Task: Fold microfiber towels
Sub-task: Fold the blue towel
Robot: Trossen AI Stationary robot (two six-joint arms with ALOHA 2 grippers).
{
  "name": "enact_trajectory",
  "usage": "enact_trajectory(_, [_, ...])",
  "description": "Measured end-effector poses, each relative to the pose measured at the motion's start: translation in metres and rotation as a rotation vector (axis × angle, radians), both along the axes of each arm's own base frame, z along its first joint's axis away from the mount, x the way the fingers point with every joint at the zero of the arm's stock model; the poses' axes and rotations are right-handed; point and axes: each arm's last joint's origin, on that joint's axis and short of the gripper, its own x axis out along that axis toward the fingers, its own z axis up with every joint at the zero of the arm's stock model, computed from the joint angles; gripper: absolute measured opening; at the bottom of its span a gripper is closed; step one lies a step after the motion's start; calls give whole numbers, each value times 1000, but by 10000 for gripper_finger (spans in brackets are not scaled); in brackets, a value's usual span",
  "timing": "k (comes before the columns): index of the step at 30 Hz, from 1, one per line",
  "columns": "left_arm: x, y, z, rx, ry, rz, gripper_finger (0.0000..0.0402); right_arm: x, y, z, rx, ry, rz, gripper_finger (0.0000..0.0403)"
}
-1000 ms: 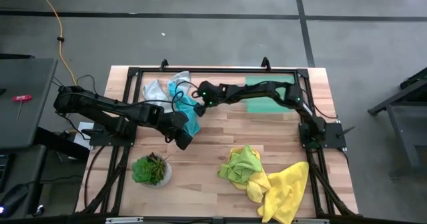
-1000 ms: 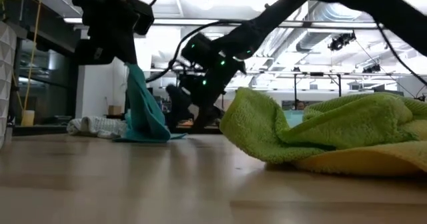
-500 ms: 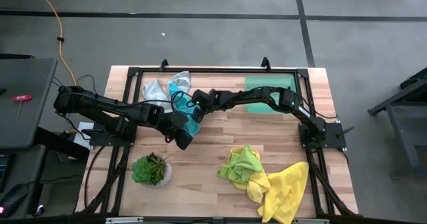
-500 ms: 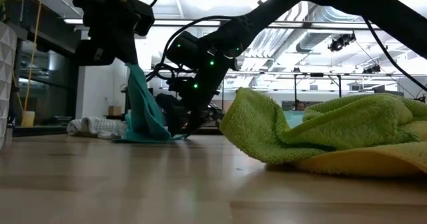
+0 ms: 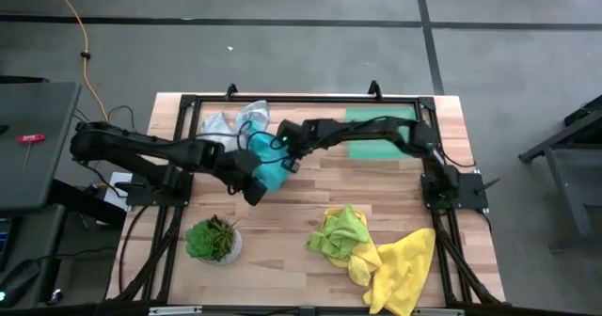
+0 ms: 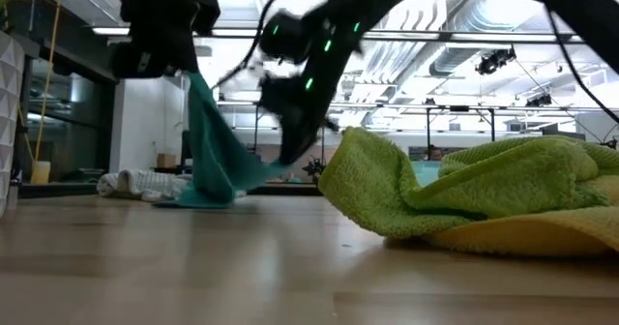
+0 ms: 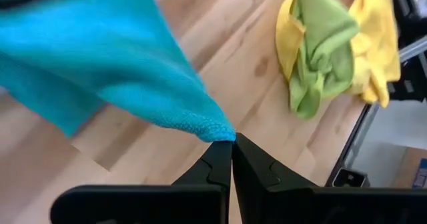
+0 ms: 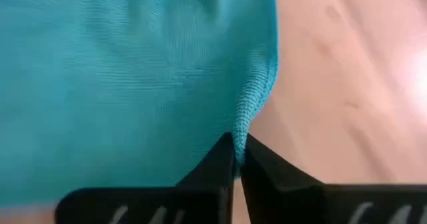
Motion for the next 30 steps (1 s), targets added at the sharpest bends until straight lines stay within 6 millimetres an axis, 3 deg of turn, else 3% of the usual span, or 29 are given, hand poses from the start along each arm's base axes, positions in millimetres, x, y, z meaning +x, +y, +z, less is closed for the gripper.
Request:
enact_trajectory(8, [-11,31,31,87,-57,28,0,-72,14,85,131,-70,49,2])
enact_trajectory(14, [-9,74,51,196,-89,4,0,-118,13,121,201,-214,-123,1])
enact_trajectory(22, [-26,141,83,432,39,38,0,-149,-8,149,117,-336,-376,0])
enact_trajectory(26, [-34,145,96,531,114,32,0,-154,-2,152,130,-338,-426,0])
enact_trajectory(30, [-32,131,88,493,166,-30,0,-149,18,142,164,-252,-427,0])
